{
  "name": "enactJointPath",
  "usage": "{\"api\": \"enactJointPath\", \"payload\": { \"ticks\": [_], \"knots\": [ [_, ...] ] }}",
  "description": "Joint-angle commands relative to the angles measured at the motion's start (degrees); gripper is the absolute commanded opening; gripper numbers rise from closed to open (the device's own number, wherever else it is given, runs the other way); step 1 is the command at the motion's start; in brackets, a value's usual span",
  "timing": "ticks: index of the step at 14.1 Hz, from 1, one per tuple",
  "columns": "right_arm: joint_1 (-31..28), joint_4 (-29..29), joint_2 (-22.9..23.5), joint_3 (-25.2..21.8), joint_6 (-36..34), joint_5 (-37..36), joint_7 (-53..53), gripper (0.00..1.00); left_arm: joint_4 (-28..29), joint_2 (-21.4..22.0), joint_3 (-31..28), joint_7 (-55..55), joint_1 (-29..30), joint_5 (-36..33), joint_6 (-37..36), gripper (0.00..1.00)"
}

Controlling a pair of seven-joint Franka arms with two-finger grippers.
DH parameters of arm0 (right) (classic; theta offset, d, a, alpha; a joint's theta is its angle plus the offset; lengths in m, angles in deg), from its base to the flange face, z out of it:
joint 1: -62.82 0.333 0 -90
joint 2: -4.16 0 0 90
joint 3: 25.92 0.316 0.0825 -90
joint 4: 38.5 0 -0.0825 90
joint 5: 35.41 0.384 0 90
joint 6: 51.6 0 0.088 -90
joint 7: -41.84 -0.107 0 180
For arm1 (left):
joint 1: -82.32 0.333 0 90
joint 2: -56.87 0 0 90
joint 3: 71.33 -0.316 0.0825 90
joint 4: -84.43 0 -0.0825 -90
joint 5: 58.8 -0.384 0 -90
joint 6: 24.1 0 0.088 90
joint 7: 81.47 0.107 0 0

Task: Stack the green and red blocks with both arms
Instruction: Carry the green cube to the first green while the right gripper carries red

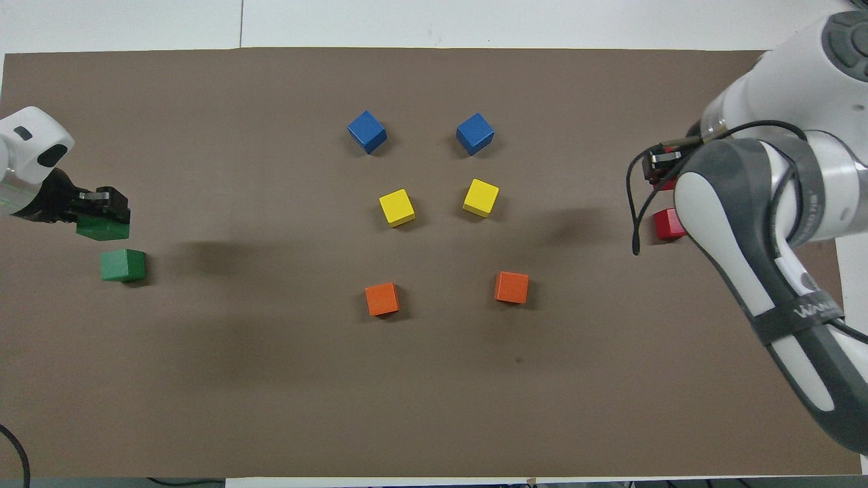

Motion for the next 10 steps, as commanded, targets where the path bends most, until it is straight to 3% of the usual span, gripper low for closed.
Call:
{"api": "enactJointPath", "payload": {
  "ticks": [1, 5, 10],
  "knots": [
    [-3.1, 12.4, -7.1, 0.8, 6.5, -0.6, 5.3, 0.0, 6.8, 3.7, 0.7, 0.7, 3.9, -0.7, 6.7, 0.0],
    [-6.4, 23.8, -10.8, 0.9, 19.8, -0.5, 7.9, 0.0, 12.8, 5.0, 0.7, 0.6, 6.2, -0.7, 13.7, 0.0],
    [-9.6, 25.2, -10.8, 1.0, 22.9, 2.9, 12.0, 0.0, 17.7, 5.0, 0.7, 0.3, 6.3, -0.6, 19.2, 0.0]
  ]
}}
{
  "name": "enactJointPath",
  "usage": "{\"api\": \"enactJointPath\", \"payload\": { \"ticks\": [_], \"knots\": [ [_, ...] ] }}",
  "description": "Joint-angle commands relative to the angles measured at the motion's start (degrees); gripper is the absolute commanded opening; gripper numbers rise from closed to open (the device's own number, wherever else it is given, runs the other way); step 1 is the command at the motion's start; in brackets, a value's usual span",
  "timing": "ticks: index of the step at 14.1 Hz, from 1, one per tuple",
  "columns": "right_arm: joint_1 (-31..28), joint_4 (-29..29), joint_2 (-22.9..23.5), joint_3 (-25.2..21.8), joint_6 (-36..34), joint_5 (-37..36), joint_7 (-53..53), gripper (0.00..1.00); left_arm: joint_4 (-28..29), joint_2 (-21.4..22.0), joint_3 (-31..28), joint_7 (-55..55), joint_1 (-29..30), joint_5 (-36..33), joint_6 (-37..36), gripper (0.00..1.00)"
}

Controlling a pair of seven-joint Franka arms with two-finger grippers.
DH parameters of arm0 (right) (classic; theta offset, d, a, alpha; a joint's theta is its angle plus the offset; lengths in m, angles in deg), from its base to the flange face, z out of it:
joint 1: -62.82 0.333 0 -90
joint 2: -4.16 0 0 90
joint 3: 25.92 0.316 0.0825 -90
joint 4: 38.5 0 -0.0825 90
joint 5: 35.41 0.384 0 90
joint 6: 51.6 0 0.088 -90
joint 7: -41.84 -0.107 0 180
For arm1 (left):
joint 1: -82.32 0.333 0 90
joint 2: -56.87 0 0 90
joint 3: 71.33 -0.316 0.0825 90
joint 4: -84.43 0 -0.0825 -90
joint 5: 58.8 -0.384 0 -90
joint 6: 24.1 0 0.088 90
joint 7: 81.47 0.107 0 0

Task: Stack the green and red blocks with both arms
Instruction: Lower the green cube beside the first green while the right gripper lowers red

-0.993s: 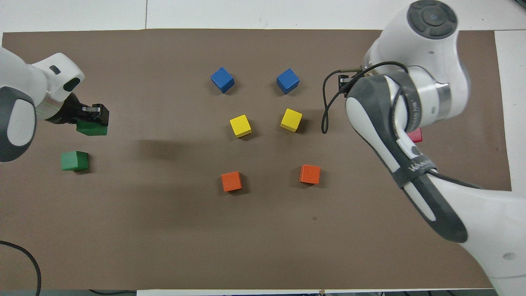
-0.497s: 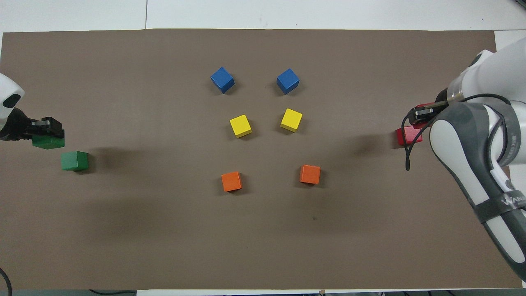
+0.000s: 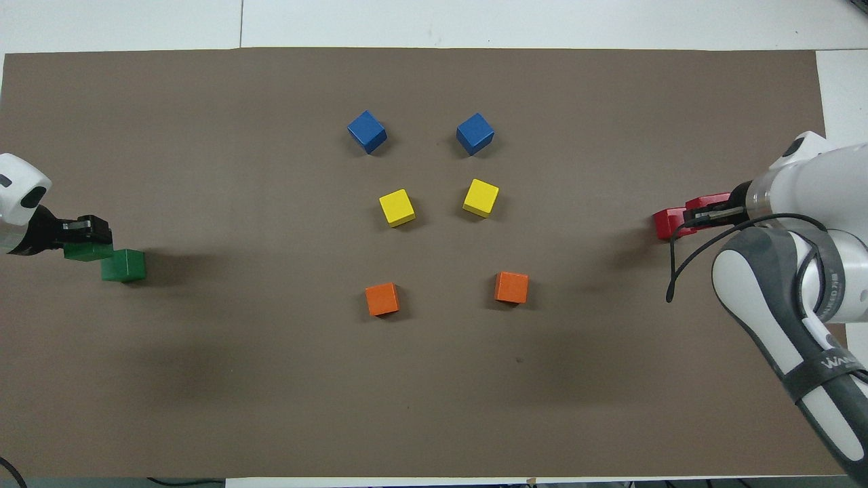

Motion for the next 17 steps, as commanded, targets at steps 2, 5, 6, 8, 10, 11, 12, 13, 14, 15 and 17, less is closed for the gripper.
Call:
{"api": "enactJointPath", "payload": {
  "ticks": [2, 5, 6, 8, 10, 11, 12, 13, 14, 15, 17],
  "knots": [
    [-2.7, 2.2, -1.1, 0.9, 3.1, 3.1, 4.7, 0.0, 5.4, 2.4, 0.7, -0.1, 1.0, -0.6, 4.8, 0.0],
    [-2.6, 2.1, 0.5, 0.9, 4.7, 3.1, 1.4, 0.0, 5.9, 2.4, 0.7, 0.1, 1.0, -0.6, 5.1, 0.0],
    [-2.4, 2.0, 0.6, 0.9, 5.0, 3.1, 0.1, 0.0, 6.3, 2.5, 0.7, 0.1, 1.0, -0.6, 5.2, 0.0],
    [-2.3, 1.7, 1.6, 0.9, 5.0, 3.1, -0.9, 0.0, 6.8, 2.8, 0.6, 0.9, 1.0, -0.6, 5.3, 0.0],
    [-2.3, 1.5, 2.4, 0.9, 5.1, 3.4, -1.6, 0.0, 7.2, 2.9, 0.6, 1.5, 1.3, -0.6, 5.3, 0.0],
    [-2.2, 1.5, 2.5, 0.9, 5.1, 3.7, -1.9, 0.0, 7.2, 3.0, 0.6, 1.9, 1.3, -0.6, 5.3, 0.0],
    [-2.0, 1.5, 2.5, 0.9, 5.1, 3.7, -1.9, 0.0, 7.2, 3.0, 0.6, 2.8, 1.3, -0.6, 5.3, 0.0],
    [-1.8, 1.5, 2.6, 0.9, 5.0, 3.7, -1.9, 0.0, 7.2, 3.0, 0.6, 3.4, 1.4, -0.6, 5.2, 0.0],
    [-1.8, 1.1, 3.3, 0.9, 5.1, 3.7, -1.9, 0.0, 7.4, 3.1, 0.6, 3.5, 1.4, -0.6, 5.2, 0.0],
    [-1.8, 0.4, 4.1, 0.9, 5.0, 3.7, -1.8, 0.0, 7.4, 3.1, 0.6, 3.6, 1.4, -0.6, 5.3, 0.0],
    [-1.7, 0.2, 4.6, 1.1, 5.0, 3.7, -1.9, 0.0, 7.5, 3.1, 0.6, 4.1, 1.4, -0.6, 5.2, 0.0]
  ]
}}
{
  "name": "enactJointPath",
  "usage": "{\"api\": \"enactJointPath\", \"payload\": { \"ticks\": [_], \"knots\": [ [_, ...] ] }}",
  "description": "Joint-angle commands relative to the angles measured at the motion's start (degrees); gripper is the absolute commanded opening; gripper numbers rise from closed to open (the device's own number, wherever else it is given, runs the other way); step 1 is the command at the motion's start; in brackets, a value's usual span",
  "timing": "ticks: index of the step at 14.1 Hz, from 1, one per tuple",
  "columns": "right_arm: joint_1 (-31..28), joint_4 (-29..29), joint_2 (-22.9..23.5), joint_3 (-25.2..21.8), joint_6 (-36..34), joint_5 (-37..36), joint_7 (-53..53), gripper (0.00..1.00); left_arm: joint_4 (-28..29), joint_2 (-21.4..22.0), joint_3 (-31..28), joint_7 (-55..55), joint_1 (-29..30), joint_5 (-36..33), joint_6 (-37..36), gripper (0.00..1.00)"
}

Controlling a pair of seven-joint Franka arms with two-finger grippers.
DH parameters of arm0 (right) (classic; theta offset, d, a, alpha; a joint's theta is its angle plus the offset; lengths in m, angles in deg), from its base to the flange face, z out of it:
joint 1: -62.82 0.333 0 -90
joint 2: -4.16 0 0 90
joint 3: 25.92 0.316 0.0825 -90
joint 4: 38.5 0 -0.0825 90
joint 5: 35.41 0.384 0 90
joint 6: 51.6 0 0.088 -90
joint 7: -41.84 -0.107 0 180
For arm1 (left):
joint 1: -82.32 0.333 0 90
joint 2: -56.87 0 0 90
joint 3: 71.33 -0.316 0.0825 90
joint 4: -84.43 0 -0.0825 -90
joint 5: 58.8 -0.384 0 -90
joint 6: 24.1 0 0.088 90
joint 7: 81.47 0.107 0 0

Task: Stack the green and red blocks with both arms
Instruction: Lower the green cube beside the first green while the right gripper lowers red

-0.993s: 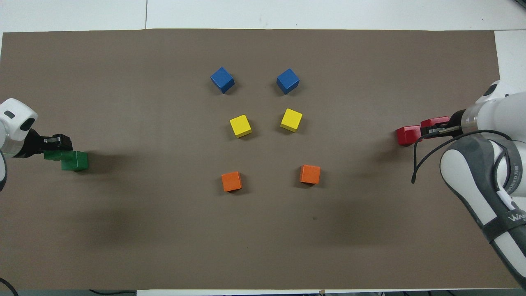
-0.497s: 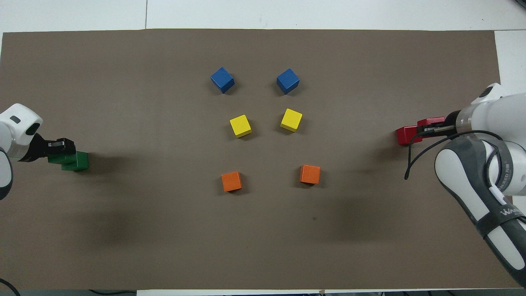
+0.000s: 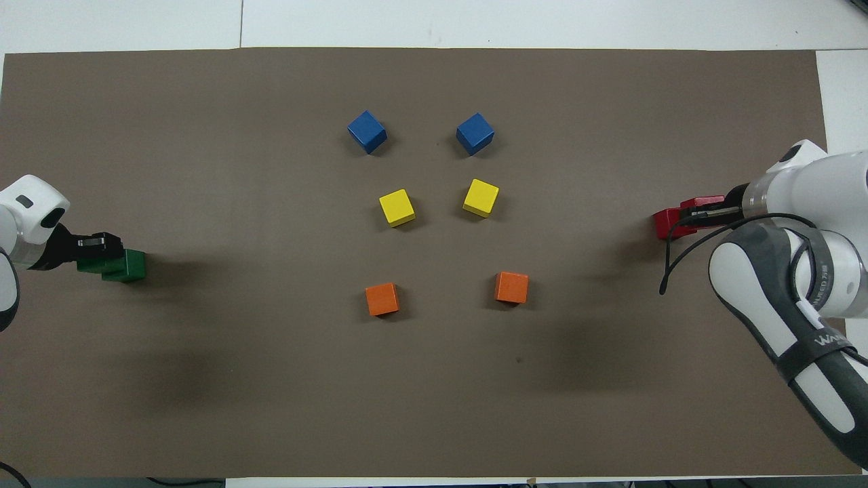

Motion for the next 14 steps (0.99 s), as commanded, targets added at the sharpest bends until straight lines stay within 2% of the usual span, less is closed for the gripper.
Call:
{"api": "enactJointPath", "payload": {
  "ticks": [1, 2, 3, 4, 10, 14],
  "knots": [
    [-0.3, -1.0, 1.4, 0.7, 0.9, 0.8, -0.7, 0.0, 2.7, 2.4, 0.6, 2.6, 0.9, -0.6, 1.2, 0.0],
    [-0.3, -1.3, 1.9, 0.7, 0.9, 0.8, -0.7, 0.0, 3.0, 2.5, 0.5, 4.4, 1.0, -0.6, 1.2, 0.25],
    [-0.4, -1.4, 2.2, 0.7, 0.9, 0.8, -0.7, 0.0, 3.1, 2.5, 0.5, 5.3, 1.7, -0.6, 1.2, 0.75],
    [-0.3, -1.4, 2.2, 0.7, 1.0, 0.8, -0.7, 0.0, 3.1, 2.6, 0.5, 6.4, 1.7, -0.6, 1.1, 1.0],
    [0.6, -0.5, 1.9, 0.7, 1.1, 0.9, -1.3, 0.0, 3.1, 2.6, 0.6, 6.4, 1.8, -0.6, 1.0, 1.0],
    [0.5, 0.0, 1.7, 0.7, 1.2, 0.9, -0.8, 0.0, -1.1, 2.5, 0.6, 6.2, 1.7, -0.6, -4.3, 1.0]
  ]
}}
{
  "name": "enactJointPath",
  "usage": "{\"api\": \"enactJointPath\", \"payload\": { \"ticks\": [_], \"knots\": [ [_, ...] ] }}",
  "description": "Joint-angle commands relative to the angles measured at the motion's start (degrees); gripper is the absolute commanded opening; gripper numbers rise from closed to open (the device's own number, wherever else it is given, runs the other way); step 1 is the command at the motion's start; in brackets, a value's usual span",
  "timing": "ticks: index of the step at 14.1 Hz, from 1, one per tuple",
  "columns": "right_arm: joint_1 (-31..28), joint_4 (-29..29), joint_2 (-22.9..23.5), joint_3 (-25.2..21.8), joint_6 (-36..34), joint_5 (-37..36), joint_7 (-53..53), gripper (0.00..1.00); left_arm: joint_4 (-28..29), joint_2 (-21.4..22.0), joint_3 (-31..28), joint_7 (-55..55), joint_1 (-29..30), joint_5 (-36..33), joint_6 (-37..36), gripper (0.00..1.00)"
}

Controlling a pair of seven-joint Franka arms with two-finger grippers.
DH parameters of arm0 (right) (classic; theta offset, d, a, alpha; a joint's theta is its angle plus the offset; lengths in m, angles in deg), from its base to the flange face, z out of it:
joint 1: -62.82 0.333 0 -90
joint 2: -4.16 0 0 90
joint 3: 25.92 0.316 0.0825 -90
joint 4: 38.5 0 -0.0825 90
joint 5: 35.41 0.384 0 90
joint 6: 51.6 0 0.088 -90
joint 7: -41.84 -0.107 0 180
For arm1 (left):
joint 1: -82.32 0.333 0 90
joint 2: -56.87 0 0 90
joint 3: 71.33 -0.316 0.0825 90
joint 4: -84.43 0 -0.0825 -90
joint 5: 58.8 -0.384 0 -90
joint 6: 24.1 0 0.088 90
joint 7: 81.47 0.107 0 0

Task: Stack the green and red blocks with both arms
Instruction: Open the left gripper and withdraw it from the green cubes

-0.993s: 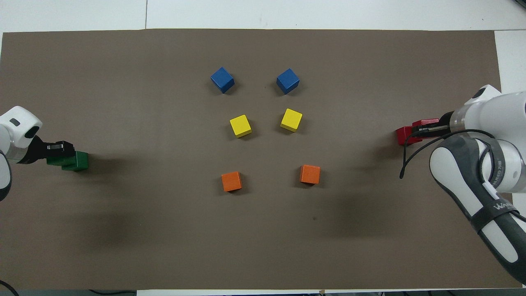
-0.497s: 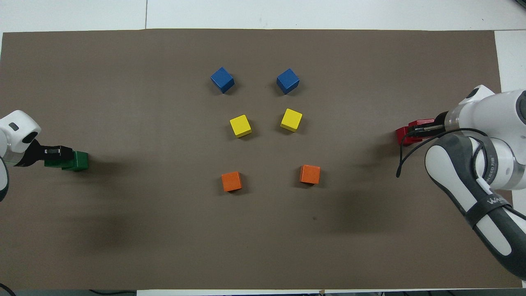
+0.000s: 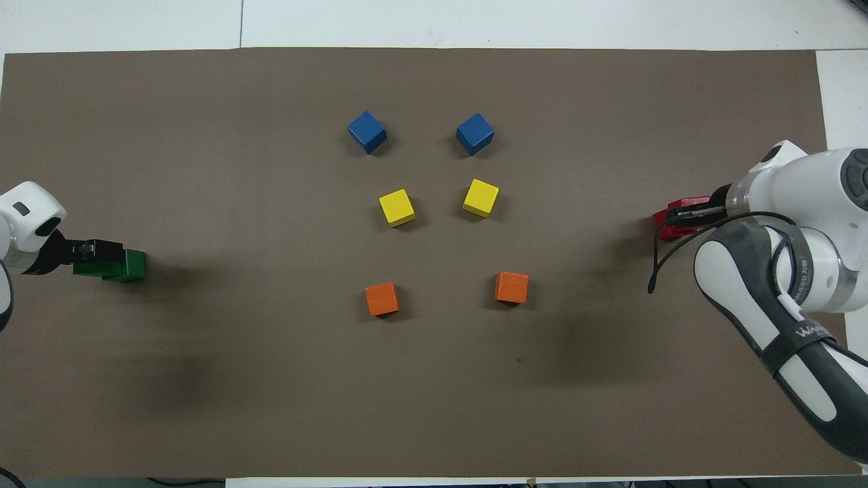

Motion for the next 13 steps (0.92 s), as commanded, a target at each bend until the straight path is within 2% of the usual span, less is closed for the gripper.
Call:
{"api": "enactJointPath", "payload": {
  "ticks": [1, 5, 9, 13],
  "knots": [
    [-0.3, 0.4, -0.1, 0.2, 0.6, 0.8, -0.4, 0.0, -4.0, 1.7, 0.6, 0.3, 0.4, -0.6, -6.8, 1.0],
    [-0.7, 0.9, -0.3, 0.2, 0.6, 0.8, -0.2, 0.0, -12.9, 1.9, 1.1, -0.1, -0.1, -0.5, -14.8, 1.0],
    [-0.7, 1.4, -0.3, 0.2, 0.7, 0.8, -0.1, 0.0, -13.7, 6.1, 1.0, 0.2, -2.8, -0.6, -15.4, 1.0],
    [-0.7, 1.5, -0.4, 0.2, 0.8, 0.8, -0.1, 0.0, -13.9, 8.9, 2.7, -0.4, -2.9, -0.5, -16.1, 1.0]
  ]
}}
